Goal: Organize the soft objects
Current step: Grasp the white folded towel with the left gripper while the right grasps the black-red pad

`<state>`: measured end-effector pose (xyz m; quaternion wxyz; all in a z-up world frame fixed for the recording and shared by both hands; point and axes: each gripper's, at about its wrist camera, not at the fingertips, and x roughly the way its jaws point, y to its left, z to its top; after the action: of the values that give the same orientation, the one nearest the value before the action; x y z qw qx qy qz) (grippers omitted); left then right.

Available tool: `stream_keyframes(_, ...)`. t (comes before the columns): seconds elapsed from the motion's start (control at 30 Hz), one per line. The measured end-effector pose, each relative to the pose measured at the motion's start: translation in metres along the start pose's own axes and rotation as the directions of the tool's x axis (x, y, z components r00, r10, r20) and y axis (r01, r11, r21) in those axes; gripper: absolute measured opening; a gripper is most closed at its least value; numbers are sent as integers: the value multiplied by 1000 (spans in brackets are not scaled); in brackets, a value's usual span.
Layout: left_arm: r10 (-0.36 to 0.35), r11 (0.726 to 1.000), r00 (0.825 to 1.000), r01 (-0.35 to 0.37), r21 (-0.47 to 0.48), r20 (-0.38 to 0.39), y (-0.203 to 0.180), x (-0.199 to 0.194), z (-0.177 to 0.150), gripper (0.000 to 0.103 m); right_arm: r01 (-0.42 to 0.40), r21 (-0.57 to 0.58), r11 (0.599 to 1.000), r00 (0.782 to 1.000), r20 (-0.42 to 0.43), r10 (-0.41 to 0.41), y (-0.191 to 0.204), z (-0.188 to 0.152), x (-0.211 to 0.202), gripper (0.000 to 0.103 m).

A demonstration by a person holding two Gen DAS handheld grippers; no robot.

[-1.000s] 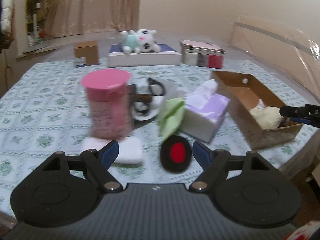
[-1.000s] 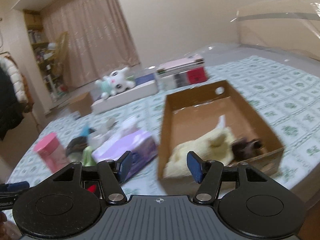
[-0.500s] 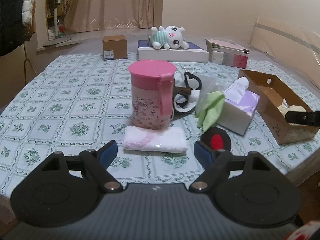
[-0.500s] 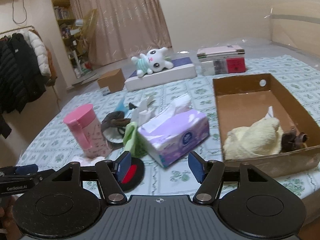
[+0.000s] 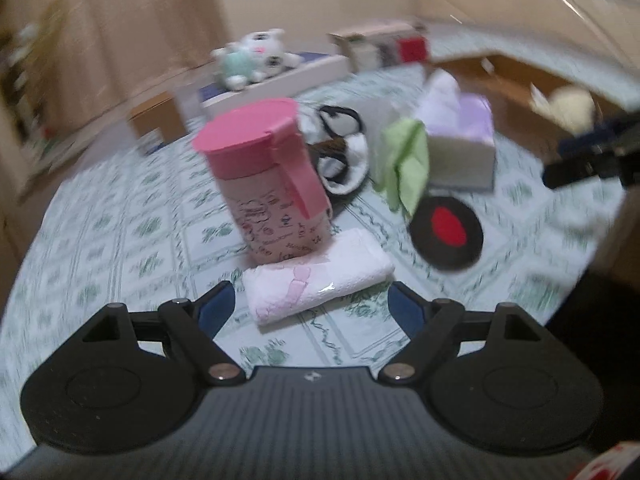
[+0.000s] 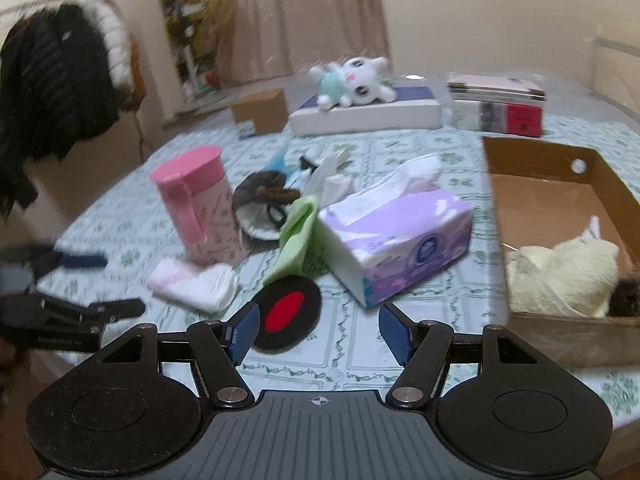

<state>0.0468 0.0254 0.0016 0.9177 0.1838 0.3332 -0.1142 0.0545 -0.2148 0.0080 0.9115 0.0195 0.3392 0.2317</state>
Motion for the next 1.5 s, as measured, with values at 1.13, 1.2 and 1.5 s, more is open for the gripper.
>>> stream_keyframes(1.13,-329,786,897,433,441,-296,44,104,16,56,-222,-442,869,943,-323,77,37,16,124,89)
stream_keyframes(1.2,-336,796,889,445,411,-312,45,103,17,46,-218,-436,873,944,-320,76,37,16,125,92)
stream_keyframes(1.5,-335,885,879,418,208,-339,29,78,6,43,-136,-380,915,962,-270,31,38,15,133,95)
